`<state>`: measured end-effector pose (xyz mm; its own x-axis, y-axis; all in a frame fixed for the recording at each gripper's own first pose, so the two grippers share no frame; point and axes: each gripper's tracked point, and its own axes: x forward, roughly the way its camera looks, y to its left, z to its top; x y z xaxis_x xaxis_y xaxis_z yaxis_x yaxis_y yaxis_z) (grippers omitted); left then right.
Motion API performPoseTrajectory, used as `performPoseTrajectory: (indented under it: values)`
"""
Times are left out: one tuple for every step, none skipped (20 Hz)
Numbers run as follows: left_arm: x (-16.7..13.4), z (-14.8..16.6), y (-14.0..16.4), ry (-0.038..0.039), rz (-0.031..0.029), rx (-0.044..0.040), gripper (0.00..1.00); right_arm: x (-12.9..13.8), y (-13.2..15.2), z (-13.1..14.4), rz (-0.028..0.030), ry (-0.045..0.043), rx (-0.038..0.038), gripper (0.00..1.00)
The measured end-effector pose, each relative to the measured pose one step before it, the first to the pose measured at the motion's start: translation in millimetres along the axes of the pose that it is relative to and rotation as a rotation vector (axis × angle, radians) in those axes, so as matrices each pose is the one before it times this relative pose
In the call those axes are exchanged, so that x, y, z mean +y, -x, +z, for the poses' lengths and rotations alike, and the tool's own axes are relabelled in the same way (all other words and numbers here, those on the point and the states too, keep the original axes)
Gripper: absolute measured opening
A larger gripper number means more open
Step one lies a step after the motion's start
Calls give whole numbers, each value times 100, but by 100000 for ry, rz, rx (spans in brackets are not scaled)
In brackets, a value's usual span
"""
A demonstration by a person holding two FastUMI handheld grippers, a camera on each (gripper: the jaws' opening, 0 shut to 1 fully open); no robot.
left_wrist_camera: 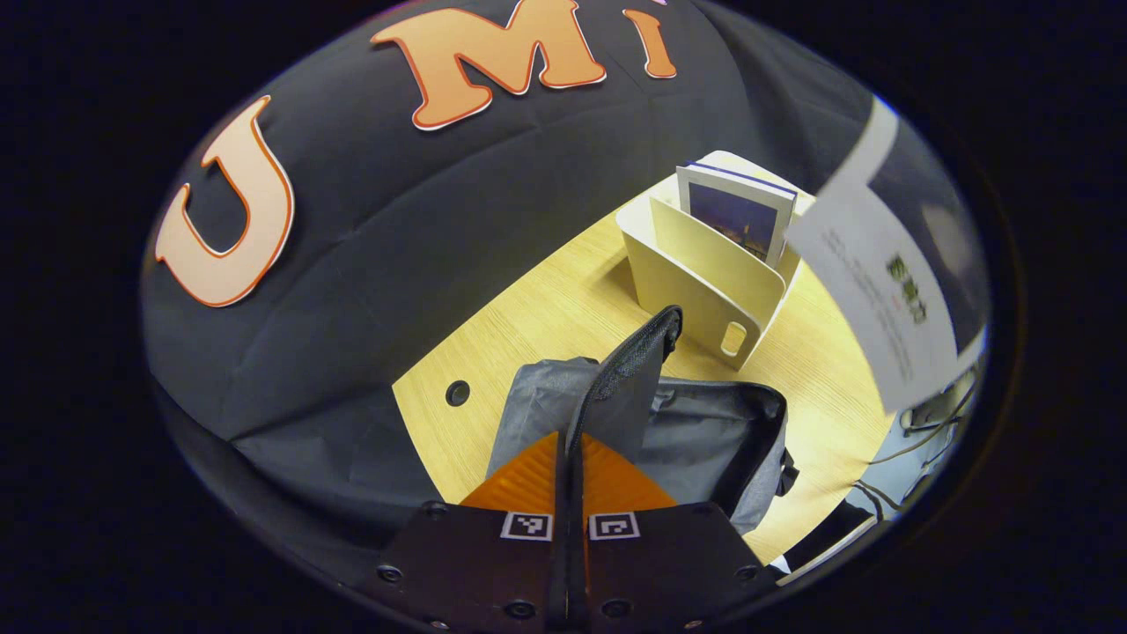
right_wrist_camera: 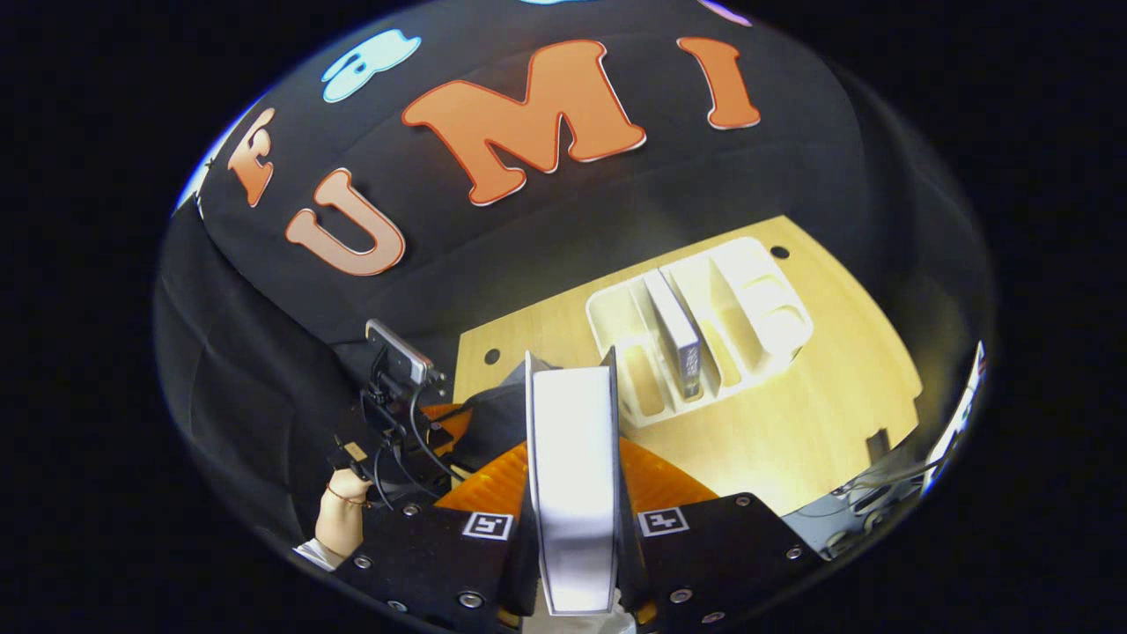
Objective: Open the schoolbag, grab two books from the bookshelf and put them into the schoolbag.
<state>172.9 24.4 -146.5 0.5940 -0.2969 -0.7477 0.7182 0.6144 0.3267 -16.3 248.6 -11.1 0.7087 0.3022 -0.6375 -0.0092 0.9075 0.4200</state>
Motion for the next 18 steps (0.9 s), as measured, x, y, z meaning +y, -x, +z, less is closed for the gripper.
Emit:
performPoseTrajectory:
  values:
    - [30, -12, 54, -468, -219, -437, 1, 45, -936, -892, 3714, -5877, 531, 37]
    - [57, 261, 268, -514, -177, -441, 1, -338, -1038, -773, 2994, -5709, 204, 37]
    - [20, 142, 269, -428, -66, -296, 7, -768, -519, -1001, 1916, -5345, 223, 37]
    - [198, 203, 294, -319, 534, -448, 1, -875, -920, -390, 1887, -5065, -802, 37]
    - [145, 146, 164, 148, 617, -340, 1, -820, -1021, -347, 1966, -5033, -338, 37]
    - [-38, -11, 122, 433, -50, 1, 1, -840, -1045, -380, 2198, -5139, -239, 37]
    - [-90, -41, 58, 565, -293, 224, 1, -684, -1093, -327, 1729, -5410, -586, 37]
    - [-62, 98, 32, 385, -21, -111, 1, -804, -1225, -408, 1333, -4872, -324, 37]
    - [48, 63, 215, -334, 218, 56, 1, -937, -1136, -393, 1078, -4775, -585, 37]
    - [146, 132, 128, -609, 429, -12, 1, -887, -1383, -452, 1061, -4881, -452, 37]
    - [77, 220, 55, -330, 592, -327, 1, -854, -1287, -491, 1289, -4687, 53, 37]
    - [85, 347, 179, -52, 1105, -805, 1, -781, -1446, -436, 1164, -4453, 3, 37]
    - [-60, 383, 197, -94, 442, -970, 1, -686, -1351, -492, 541, -4073, -26, 37]
    - [-185, 285, 161, -453, 122, -523, 1, -873, -1434, -482, -165, -3191, 507, 37]
    - [-130, 110, 164, -799, 51, -240, 1, -843, -1185, -618, -1241, -1986, 588, 37]
    - [-7, 319, 237, -670, 197, -395, 1, -1001, -1369, -319, -1819, -1438, -698, 37]
    - [-35, 151, 245, -596, 424, -162, 1, -415, -1368, -163, -620, -1452, -882, 37]
    - [-21, 457, 89, -6, 315, -1251, 1, 160, -1372, -53, 1571, -2107, -883, 37]
